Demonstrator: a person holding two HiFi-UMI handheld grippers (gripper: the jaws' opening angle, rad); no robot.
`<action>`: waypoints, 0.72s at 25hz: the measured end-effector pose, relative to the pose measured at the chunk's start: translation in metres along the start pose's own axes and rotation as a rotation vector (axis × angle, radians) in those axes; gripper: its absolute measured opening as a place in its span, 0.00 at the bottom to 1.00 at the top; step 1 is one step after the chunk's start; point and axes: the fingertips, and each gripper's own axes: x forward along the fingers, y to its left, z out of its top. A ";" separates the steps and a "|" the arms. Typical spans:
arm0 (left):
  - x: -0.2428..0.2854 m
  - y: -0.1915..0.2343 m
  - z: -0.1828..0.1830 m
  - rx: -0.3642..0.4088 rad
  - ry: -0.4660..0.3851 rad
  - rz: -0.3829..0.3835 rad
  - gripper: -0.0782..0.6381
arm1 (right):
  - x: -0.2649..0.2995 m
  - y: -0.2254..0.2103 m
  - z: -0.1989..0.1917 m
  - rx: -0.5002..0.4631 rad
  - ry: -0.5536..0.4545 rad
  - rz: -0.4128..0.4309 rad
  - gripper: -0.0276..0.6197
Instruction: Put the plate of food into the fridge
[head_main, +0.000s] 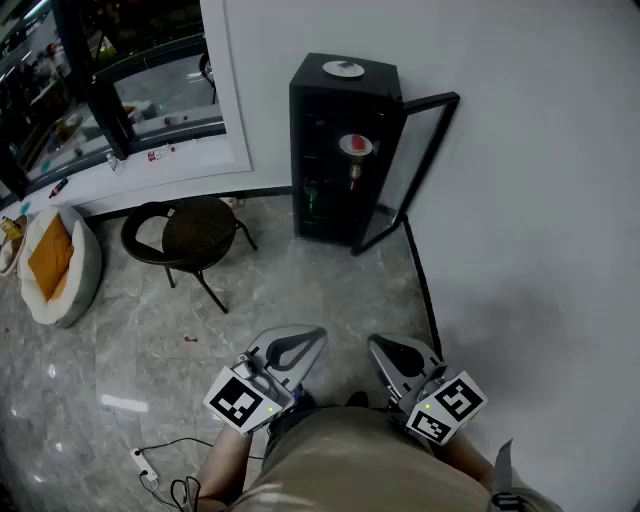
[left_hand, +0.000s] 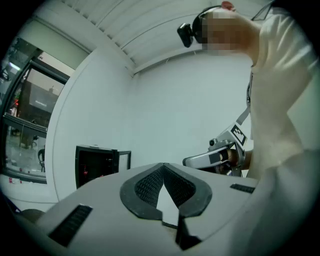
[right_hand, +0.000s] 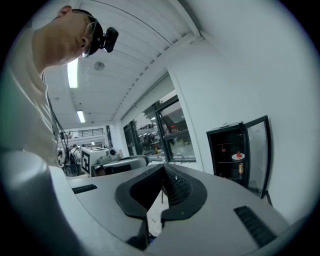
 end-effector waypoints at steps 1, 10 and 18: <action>-0.001 -0.001 0.002 0.003 -0.004 -0.002 0.12 | 0.001 0.003 0.000 -0.004 0.000 0.001 0.08; -0.011 -0.001 0.008 0.008 -0.026 -0.019 0.12 | 0.010 0.021 -0.003 -0.016 -0.005 -0.015 0.08; -0.028 0.012 0.006 -0.012 -0.039 -0.009 0.12 | 0.025 0.046 -0.013 -0.075 0.023 0.003 0.08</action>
